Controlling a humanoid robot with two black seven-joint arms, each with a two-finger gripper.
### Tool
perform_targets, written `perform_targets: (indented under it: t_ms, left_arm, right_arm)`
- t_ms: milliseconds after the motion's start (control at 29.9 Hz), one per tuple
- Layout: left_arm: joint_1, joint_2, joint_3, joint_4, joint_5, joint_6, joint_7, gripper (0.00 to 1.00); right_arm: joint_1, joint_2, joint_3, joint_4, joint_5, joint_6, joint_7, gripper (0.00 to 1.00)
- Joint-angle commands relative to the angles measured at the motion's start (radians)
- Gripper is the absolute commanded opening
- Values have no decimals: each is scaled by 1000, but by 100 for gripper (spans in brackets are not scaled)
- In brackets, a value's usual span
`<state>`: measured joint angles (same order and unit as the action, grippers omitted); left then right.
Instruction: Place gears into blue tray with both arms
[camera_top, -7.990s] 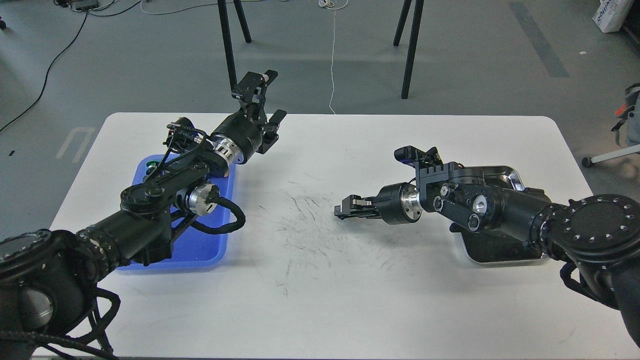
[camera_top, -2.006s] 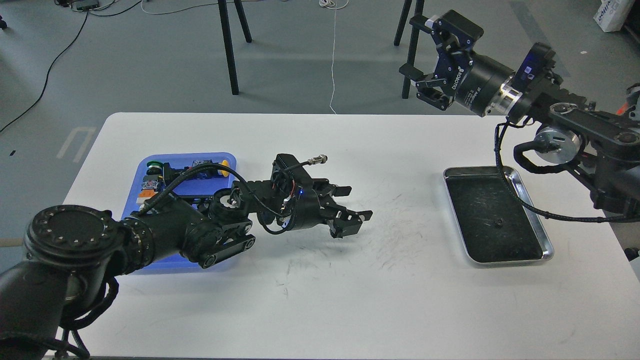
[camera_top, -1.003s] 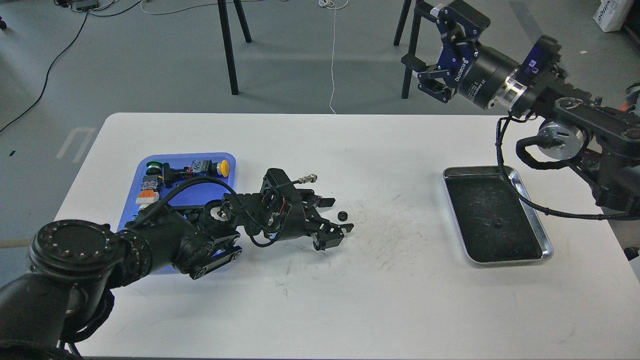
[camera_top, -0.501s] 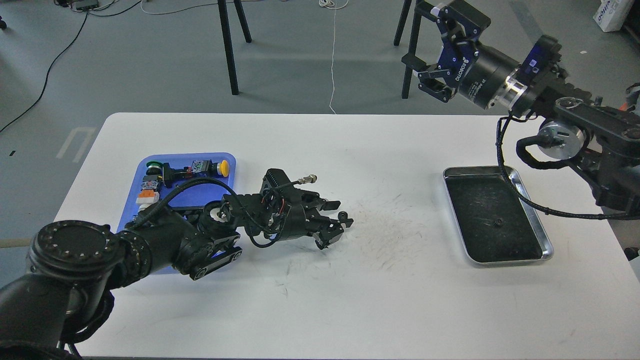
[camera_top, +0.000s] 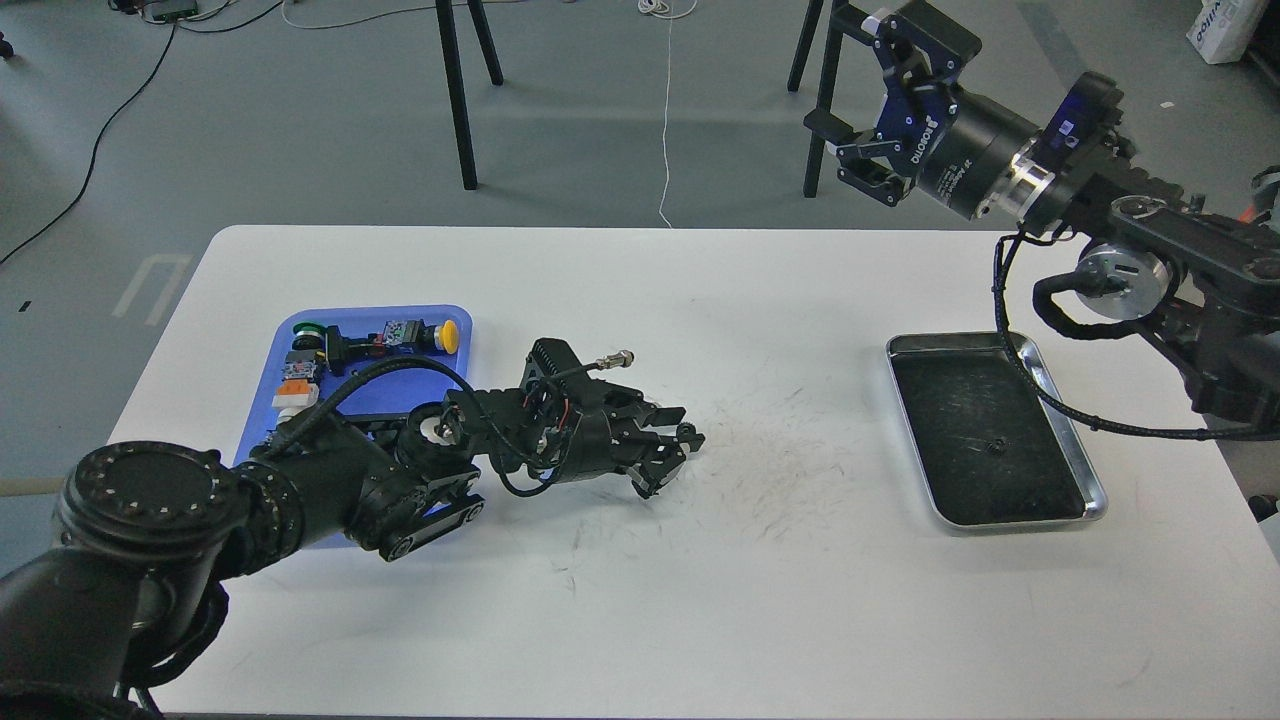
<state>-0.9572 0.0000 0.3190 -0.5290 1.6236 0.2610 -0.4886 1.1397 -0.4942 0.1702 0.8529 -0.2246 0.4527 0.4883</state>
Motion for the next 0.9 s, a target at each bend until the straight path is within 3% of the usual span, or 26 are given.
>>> perform_targets:
  t_ms: [0, 368, 869]
  left_arm:
    - [0, 0, 0, 0, 2, 0, 0, 33]
    - [0, 0, 2, 4, 9, 0, 0, 25]
    - [-1, 0, 15, 20, 15, 1, 0, 24]
  right_arm:
    - [0, 0, 0, 0, -1, 0, 0, 98]
    - [0, 2, 0, -1, -1, -3, 0, 98]
    - [3, 0, 0, 0, -1, -3, 0, 98]
